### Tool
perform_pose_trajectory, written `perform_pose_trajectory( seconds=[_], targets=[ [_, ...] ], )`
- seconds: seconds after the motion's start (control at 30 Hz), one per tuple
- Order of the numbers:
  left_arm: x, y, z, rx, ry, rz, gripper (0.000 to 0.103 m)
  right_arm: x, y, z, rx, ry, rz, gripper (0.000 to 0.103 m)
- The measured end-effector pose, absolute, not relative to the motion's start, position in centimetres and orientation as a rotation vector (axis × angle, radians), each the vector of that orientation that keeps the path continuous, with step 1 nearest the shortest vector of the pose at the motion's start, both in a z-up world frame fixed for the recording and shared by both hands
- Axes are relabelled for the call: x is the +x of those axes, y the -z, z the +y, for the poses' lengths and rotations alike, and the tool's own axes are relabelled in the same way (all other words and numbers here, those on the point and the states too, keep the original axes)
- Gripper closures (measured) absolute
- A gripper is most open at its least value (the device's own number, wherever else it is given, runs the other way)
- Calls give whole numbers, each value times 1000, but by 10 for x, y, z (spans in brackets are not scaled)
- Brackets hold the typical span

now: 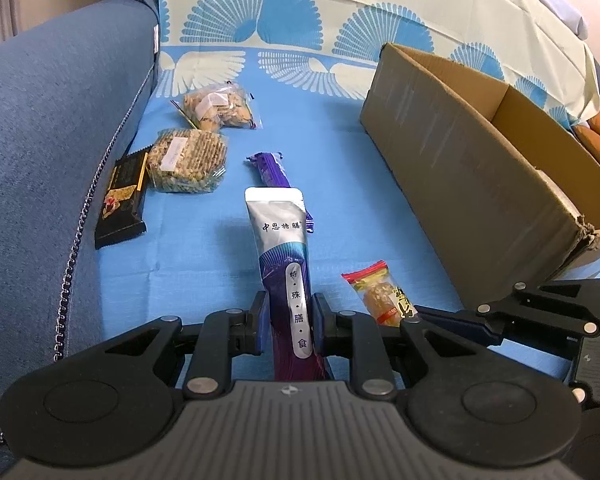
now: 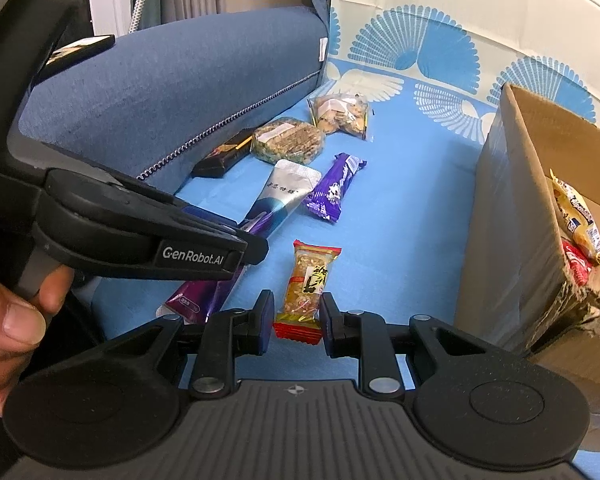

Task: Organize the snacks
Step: 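Carry both snacks over the box and open both tools to drop them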

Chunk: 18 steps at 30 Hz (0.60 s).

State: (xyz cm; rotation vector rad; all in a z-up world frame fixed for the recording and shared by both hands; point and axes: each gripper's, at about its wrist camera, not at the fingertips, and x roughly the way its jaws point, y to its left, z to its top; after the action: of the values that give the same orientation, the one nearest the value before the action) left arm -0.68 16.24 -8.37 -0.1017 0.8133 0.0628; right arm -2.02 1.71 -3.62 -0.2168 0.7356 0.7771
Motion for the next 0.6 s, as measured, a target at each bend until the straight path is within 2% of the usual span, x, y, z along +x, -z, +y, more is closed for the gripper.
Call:
perform_pose_trajectory(
  seconds=[0.33, 0.6],
  targets=[
    [-21, 70, 166, -144, -59, 718, 79, -21, 24, 10, -196, -770, 693, 78],
    [-39, 57, 162, -196, -78, 670, 79, -25, -6, -11, -124, -788, 581, 78]
  ],
)
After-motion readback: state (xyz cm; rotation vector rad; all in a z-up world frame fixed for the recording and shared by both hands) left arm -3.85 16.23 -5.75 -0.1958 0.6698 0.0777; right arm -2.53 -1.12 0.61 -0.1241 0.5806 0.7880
